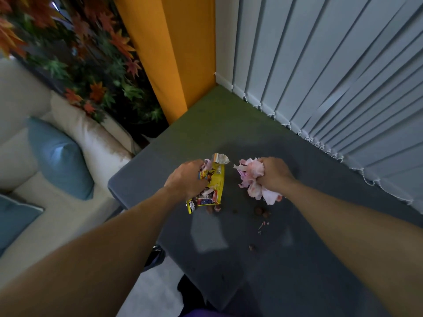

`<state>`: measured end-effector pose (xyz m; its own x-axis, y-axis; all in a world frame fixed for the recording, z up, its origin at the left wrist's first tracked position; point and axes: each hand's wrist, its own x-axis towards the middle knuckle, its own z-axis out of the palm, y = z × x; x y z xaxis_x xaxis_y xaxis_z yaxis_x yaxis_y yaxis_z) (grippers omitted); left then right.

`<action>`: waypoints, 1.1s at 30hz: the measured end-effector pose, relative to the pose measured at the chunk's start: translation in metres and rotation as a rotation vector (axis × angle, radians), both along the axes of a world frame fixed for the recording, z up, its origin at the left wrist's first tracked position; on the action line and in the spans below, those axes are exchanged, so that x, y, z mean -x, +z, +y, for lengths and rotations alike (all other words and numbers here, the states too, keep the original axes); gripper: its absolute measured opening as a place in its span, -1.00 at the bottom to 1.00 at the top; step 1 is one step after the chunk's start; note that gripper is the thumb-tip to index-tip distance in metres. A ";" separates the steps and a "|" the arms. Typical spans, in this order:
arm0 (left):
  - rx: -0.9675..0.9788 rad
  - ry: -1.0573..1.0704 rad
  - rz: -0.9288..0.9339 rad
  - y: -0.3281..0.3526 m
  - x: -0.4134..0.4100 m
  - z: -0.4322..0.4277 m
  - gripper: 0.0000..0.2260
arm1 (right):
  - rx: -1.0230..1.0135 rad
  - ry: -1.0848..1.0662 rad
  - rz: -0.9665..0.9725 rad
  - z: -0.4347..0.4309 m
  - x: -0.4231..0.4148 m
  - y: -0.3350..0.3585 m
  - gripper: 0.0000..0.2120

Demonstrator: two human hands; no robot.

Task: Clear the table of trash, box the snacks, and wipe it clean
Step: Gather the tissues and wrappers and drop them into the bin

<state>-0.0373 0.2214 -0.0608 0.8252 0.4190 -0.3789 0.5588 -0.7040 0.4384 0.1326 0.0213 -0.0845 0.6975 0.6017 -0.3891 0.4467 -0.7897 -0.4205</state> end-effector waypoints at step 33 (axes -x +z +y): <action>-0.089 0.277 -0.133 0.017 0.291 0.172 -0.78 | -0.193 0.265 -0.101 0.222 0.268 0.068 -0.74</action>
<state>-0.3281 0.3933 -0.0436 0.7151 0.6613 -0.2267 0.6762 -0.5720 0.4643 -0.1349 0.2435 -0.0160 0.5366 0.8227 -0.1877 0.6723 -0.5512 -0.4941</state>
